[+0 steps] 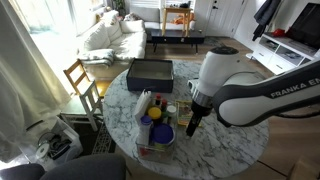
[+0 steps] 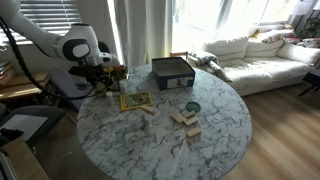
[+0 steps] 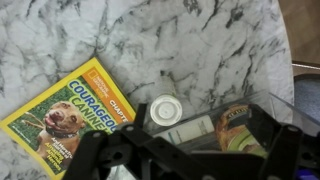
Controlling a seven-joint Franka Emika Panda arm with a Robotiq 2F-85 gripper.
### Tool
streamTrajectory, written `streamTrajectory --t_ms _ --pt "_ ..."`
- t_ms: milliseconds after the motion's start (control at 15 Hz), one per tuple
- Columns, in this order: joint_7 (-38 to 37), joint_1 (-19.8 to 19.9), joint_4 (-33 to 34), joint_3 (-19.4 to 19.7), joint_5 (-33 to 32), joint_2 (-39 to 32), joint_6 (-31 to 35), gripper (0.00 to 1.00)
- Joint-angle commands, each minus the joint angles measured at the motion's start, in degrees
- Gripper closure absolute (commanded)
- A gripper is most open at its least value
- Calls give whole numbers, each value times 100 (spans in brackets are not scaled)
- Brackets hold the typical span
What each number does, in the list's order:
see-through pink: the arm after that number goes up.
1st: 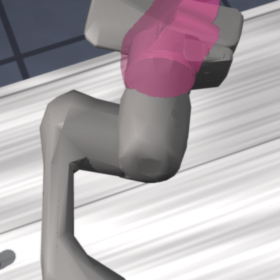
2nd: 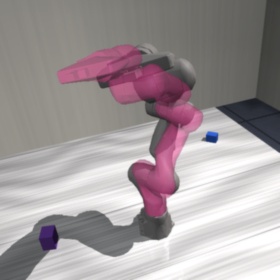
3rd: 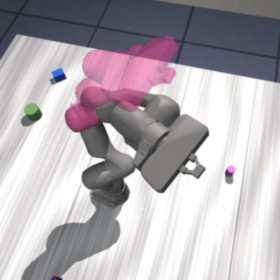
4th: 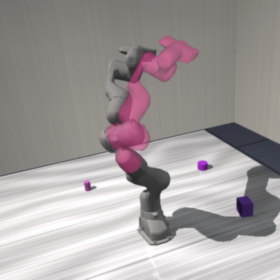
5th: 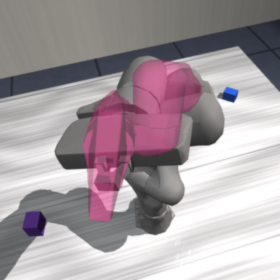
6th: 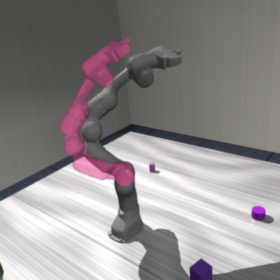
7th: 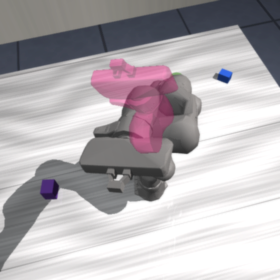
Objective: Pick up the white bottle on the table top and put it on top of the wooden block, pick up the wooden block with a white bottle on top and move it slightly to the right
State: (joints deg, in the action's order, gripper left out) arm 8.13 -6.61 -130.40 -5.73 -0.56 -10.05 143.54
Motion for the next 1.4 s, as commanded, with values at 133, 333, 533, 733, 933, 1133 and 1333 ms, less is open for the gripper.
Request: streamTrajectory --t_ms 133,333,533,733,933,1133,1333 --pt "-115 56 98 47 -238 -381 360 3" --pt "-161 57 140 68 -281 -525 488 27" --pt "-176 61 202 62 -242 -628 547 51" --pt "-242 45 243 83 -281 -693 565 73" --pt "-273 49 260 99 -300 -697 550 88" --pt "-323 77 155 224 -490 -413 423 88" --pt "-208 268 -93 362 -513 170 322 88"
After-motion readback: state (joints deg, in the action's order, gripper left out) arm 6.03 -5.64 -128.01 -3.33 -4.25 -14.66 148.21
